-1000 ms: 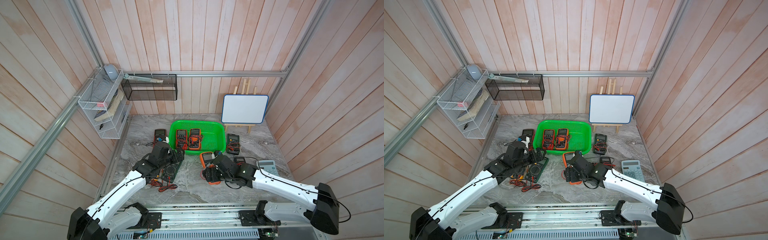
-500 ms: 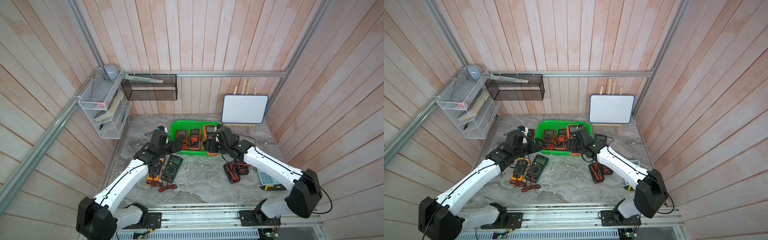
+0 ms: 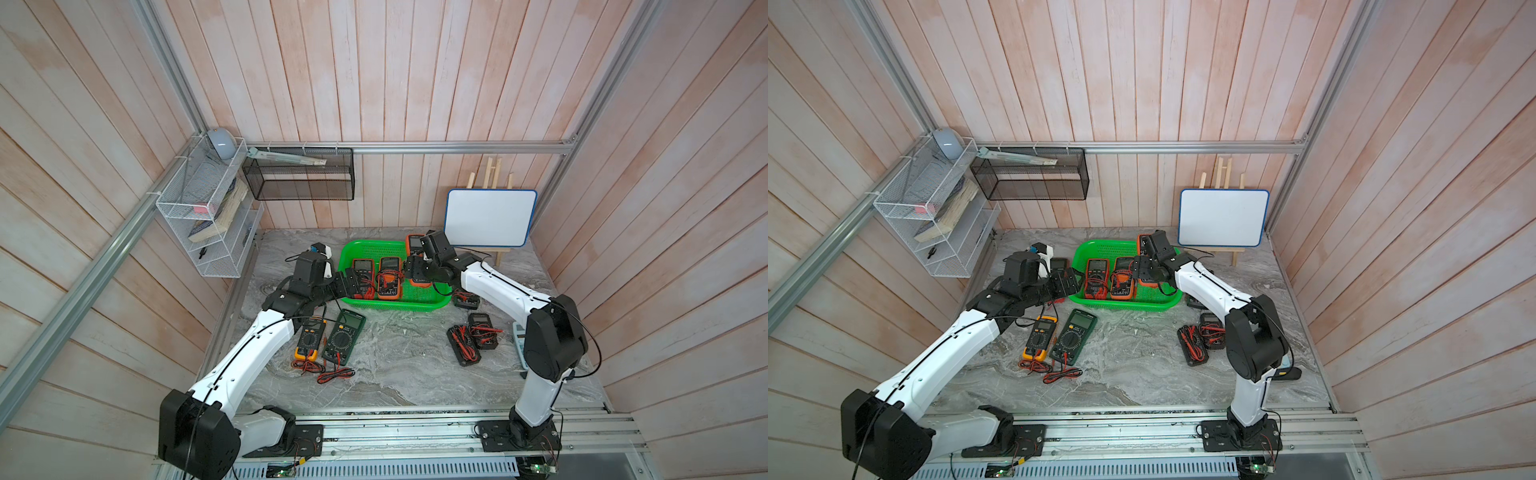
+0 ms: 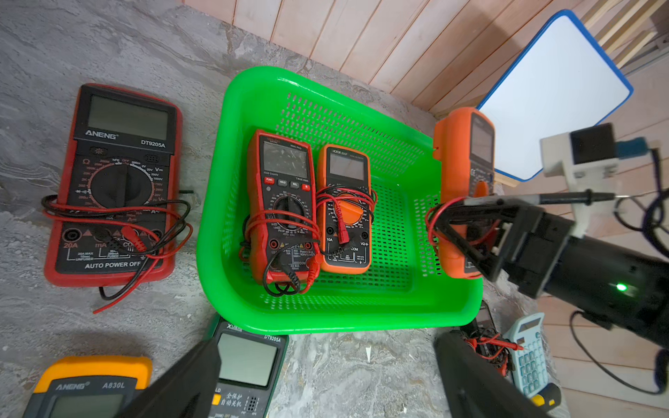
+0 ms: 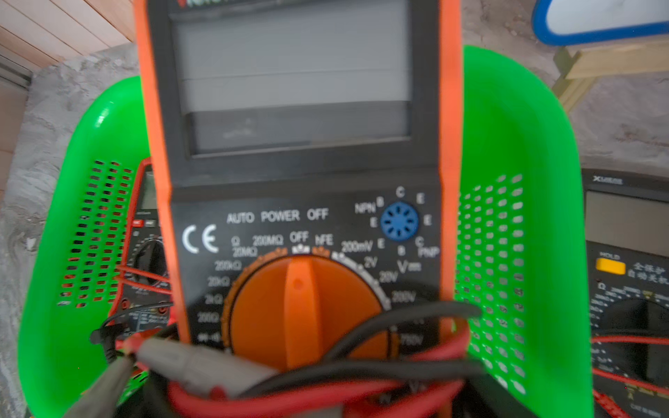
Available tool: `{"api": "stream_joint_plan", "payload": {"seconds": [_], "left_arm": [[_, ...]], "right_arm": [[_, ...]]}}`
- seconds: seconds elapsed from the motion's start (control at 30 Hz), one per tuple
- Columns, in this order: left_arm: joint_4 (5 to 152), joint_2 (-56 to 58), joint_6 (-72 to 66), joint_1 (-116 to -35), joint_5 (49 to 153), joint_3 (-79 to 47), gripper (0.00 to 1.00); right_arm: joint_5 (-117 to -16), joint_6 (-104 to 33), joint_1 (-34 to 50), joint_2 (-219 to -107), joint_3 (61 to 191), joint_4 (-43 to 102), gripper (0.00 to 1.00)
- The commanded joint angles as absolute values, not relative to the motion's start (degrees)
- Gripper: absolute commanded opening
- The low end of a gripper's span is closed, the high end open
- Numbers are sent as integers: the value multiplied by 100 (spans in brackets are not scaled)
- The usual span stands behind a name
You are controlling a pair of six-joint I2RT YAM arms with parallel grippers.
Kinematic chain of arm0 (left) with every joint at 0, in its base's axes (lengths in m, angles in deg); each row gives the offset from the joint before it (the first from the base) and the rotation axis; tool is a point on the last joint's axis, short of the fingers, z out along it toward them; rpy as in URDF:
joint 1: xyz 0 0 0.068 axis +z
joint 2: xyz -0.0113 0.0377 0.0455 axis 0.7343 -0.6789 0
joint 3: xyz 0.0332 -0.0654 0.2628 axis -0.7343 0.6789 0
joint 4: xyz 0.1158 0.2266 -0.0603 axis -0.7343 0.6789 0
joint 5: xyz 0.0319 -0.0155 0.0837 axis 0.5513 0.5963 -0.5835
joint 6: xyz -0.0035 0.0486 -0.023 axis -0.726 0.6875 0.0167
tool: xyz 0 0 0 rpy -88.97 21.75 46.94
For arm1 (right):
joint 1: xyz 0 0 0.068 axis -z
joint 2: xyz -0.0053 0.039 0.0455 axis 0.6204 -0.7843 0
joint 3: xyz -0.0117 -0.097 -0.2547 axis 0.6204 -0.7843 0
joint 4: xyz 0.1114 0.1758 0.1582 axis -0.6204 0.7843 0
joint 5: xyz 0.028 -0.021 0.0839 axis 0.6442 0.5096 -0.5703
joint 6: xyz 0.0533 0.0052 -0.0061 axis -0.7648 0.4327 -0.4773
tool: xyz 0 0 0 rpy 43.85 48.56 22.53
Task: Put the multimeter into the basket
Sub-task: Place the multimeter in the basket.
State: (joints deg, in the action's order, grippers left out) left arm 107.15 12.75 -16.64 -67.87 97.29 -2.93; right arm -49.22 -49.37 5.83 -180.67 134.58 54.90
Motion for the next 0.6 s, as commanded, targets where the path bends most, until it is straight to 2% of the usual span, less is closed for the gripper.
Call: {"api": "stream_joint_plan", "payload": {"seconds": [0.0, 0.57], "left_arm": [[10692, 1195, -1593, -6744, 10062, -392, 100], [10387, 1020, -1679, -6640, 10642, -159, 100]], "right_arm": [[-4819, -5000, 594, -18149, 13744, 5453, 27], [-4741, -5471, 638, -18277, 13160, 5471, 27]]}}
